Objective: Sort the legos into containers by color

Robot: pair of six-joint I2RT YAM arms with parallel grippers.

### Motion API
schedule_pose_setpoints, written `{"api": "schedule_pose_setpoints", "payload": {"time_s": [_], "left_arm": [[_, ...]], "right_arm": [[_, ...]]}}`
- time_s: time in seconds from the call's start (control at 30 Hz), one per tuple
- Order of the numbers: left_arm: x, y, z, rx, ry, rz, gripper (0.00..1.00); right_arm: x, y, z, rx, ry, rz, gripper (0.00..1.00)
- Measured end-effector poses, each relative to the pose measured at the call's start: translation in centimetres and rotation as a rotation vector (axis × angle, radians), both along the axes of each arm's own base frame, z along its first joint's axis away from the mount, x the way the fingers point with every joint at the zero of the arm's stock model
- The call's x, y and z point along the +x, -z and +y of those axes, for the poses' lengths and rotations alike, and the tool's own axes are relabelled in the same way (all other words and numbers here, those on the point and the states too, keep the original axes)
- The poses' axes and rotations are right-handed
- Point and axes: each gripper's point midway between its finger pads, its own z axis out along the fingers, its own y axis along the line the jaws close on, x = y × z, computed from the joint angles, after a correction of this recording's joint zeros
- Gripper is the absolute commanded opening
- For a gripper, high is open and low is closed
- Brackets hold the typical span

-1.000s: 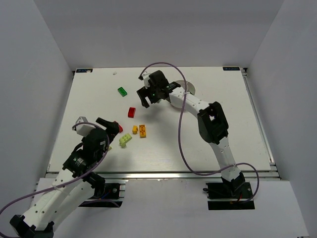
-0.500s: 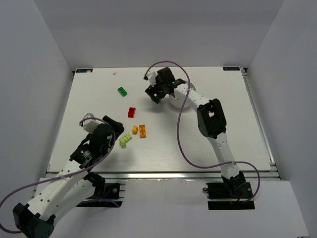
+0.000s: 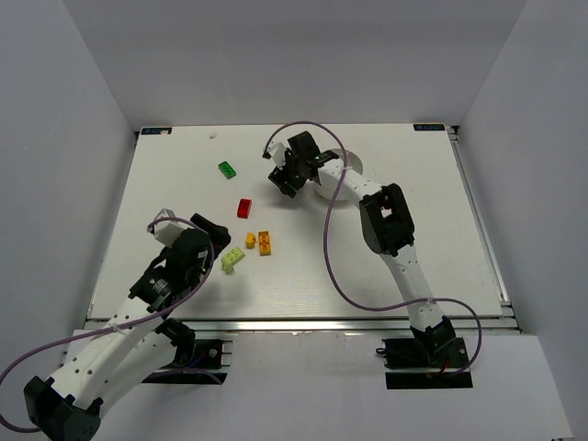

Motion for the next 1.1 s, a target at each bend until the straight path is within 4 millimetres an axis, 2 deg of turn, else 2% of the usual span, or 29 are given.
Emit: {"api": "schedule_pose_setpoints", "payload": {"time_s": [0.1, 0.17, 0.2, 0.3, 0.33, 0.47, 0.57, 0.63, 0.7, 0.77, 0.9, 1.0, 1.1], "left_arm": [[0.0, 0.0, 0.0, 0.000, 0.000, 0.000, 0.98], [0.0, 0.0, 0.0, 0.000, 0.000, 0.000, 0.98], [0.0, 0.0, 0.0, 0.000, 0.000, 0.000, 0.98], [0.0, 0.0, 0.0, 0.000, 0.000, 0.000, 0.98], [0.0, 0.0, 0.0, 0.000, 0.000, 0.000, 0.98], [0.0, 0.0, 0.0, 0.000, 0.000, 0.000, 0.98], [0.1, 0.0, -0.1, -0.001, 0.000, -0.002, 0.98], [0.2, 0.0, -0.1, -0.001, 0.000, -0.002, 0.98], [0.3, 0.0, -0.2, -0.002, 0.001, -0.004, 0.98], [0.4, -0.1, -0.3, -0.001, 0.002, -0.006, 0.97], [0.7, -0.1, -0.5, 0.002, 0.010, -0.012, 0.96], [1.0, -0.2, -0.7, 0.003, 0.019, -0.018, 0.96], [1.2, -0.3, -1.0, 0.003, 0.029, -0.023, 0.95]], "right_arm": [[0.0, 0.6, -0.1, -0.006, -0.004, 0.009, 0.68], [0.1, 0.7, -0.2, -0.005, -0.003, 0.009, 0.62], [0.1, 0.7, -0.2, -0.004, -0.003, 0.011, 0.54], [0.2, 0.8, -0.4, -0.002, -0.006, 0.014, 0.44], [0.2, 0.8, -0.4, -0.001, -0.008, 0.016, 0.36], [-0.1, 0.8, -0.1, 0.021, -0.034, 0.020, 0.24], [-1.4, 0.6, 0.0, 0.057, -0.078, 0.050, 0.15], [-3.1, 0.1, 0.2, 0.091, -0.125, 0.090, 0.01], [-5.1, -1.5, 0.7, 0.149, -0.188, 0.128, 0.00], [-6.6, -4.1, 1.0, 0.209, -0.232, 0.142, 0.00], [-9.3, -12.2, 1.2, 0.377, -0.260, 0.127, 0.00], [-10.0, -17.6, -0.5, 0.489, -0.222, 0.098, 0.00], [-8.7, -20.9, -4.2, 0.570, -0.106, 0.083, 0.00]]}}
